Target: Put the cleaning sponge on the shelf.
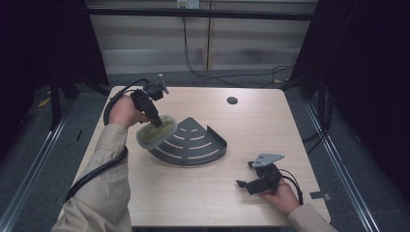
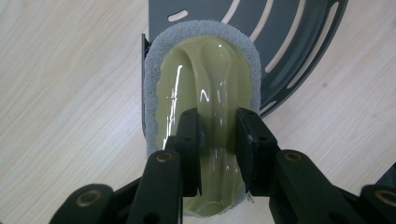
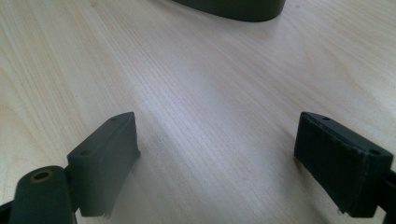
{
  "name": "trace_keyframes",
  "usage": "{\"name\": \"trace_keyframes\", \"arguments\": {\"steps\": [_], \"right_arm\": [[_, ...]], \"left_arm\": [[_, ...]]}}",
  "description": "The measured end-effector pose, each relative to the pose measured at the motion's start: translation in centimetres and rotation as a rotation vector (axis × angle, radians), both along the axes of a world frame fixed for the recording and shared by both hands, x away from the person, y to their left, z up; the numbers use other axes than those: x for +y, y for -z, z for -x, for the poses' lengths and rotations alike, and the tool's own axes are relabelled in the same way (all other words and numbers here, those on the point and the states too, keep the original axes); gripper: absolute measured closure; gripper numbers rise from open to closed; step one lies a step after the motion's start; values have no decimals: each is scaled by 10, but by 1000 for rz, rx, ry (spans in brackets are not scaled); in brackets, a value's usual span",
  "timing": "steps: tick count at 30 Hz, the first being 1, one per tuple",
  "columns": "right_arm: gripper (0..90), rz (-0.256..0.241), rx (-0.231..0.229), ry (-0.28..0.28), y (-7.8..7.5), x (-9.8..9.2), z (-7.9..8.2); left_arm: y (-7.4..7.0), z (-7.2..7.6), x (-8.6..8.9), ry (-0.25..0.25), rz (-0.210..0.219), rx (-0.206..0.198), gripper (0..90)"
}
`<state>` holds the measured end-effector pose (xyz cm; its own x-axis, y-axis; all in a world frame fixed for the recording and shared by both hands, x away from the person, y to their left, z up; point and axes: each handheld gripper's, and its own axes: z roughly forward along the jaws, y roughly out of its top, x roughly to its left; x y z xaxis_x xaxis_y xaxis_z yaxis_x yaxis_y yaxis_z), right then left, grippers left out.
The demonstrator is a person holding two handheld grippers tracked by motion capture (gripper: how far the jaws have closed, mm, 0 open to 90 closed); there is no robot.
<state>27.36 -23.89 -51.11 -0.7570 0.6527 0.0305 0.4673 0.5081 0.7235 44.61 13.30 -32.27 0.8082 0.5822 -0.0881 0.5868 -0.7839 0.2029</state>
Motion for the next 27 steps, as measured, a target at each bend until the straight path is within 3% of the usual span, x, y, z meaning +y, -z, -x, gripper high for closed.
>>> {"name": "trace_keyframes", "arguments": {"steps": [13,27], "right_arm": [[130,3,-4,3,0,0,0],[130,1,2,2,0,0,0]], "left_arm": [[11,-7,-11,5,9,1,720],[20,-14,-22,15,-11,14,720]]}}
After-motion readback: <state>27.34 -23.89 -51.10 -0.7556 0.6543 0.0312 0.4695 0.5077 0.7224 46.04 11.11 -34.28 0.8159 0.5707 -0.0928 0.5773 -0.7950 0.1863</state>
